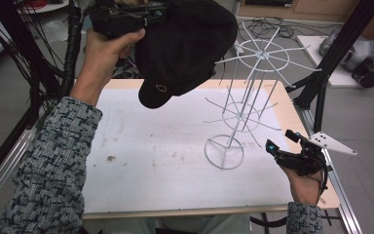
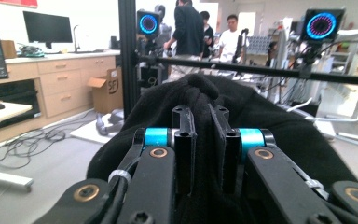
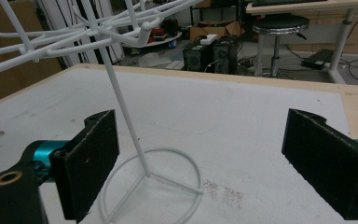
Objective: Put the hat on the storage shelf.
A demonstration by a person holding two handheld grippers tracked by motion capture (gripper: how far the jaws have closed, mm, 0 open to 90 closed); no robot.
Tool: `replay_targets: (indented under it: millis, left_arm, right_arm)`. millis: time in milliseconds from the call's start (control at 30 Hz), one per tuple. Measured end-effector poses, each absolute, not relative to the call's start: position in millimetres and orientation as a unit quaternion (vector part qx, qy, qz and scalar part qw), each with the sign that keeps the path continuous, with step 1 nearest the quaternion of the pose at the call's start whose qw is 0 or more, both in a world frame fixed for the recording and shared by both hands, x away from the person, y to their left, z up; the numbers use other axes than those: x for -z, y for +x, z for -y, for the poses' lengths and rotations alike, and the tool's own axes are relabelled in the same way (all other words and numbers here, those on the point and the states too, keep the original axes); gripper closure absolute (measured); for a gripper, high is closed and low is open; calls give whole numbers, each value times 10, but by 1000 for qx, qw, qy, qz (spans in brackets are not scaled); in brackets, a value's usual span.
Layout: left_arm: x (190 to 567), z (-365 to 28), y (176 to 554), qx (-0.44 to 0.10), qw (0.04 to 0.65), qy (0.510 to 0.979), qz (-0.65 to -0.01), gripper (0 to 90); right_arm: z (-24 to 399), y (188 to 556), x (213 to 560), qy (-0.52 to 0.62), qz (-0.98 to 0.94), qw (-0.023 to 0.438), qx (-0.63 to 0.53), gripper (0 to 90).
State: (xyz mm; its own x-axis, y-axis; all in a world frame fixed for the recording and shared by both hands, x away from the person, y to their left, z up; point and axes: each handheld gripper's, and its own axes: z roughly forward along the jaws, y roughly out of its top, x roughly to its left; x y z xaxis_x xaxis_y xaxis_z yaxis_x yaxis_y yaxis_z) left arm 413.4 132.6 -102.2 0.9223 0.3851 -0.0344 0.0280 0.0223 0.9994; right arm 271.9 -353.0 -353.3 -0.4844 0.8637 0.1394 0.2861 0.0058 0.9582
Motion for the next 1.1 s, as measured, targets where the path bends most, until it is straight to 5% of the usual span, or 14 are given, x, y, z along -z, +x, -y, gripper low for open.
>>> replay_targets:
  millis: [1100]
  left_arm:
    - [1330, -966, 4243, -136, 592, 780, -150, 784]
  right_arm:
    - [3547, 2708, 3531, 440, -657, 258, -555, 101]
